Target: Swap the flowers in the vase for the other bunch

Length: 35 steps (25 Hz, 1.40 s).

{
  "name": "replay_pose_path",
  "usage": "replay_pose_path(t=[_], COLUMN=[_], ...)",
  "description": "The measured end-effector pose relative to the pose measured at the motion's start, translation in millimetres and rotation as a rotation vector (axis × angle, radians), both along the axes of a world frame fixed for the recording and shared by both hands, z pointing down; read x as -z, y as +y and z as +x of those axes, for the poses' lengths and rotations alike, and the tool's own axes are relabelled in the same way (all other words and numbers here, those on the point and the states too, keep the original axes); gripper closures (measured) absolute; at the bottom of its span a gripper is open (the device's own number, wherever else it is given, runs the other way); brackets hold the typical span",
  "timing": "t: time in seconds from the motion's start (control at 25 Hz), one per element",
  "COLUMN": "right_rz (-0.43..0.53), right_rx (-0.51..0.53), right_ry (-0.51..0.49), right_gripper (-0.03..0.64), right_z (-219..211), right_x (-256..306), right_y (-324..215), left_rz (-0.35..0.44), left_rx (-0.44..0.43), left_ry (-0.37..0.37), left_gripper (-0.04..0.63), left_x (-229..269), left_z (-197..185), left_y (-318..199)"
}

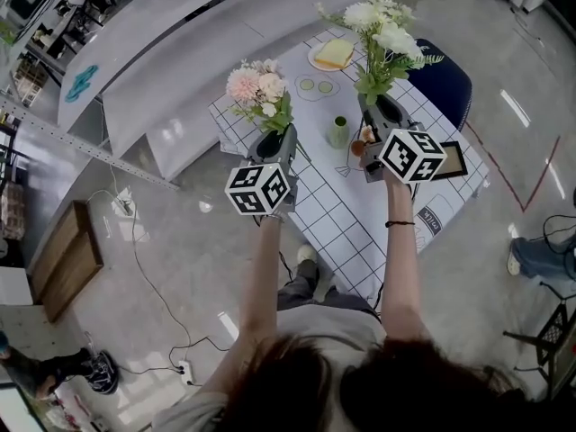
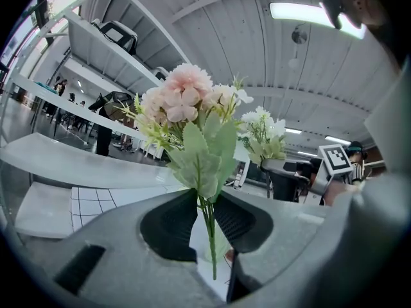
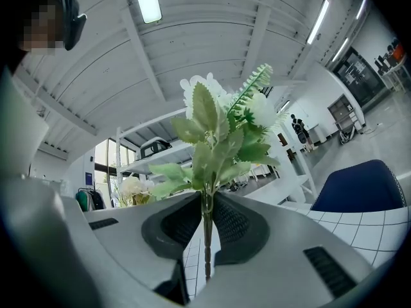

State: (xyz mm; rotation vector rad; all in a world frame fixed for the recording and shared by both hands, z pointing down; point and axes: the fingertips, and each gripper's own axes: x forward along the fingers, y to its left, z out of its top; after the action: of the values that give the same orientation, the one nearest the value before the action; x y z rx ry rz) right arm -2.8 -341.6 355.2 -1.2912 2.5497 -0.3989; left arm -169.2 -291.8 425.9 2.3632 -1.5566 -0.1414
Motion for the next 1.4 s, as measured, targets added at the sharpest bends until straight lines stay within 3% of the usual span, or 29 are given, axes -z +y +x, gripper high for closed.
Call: replay_pose_path(t=[1.4], right_rz=[0.075], right_rx=[0.027], right_ry=[-0.004], right_gripper=[0.565], right_z=[-34], right_x=[-18], right_y=[-41], left_rz=[-0.047], left_rx=[-0.007], left_ry=[0.01], left_gripper=[0.515], left_x=[-22], left_z=[-2], left_y=[-23])
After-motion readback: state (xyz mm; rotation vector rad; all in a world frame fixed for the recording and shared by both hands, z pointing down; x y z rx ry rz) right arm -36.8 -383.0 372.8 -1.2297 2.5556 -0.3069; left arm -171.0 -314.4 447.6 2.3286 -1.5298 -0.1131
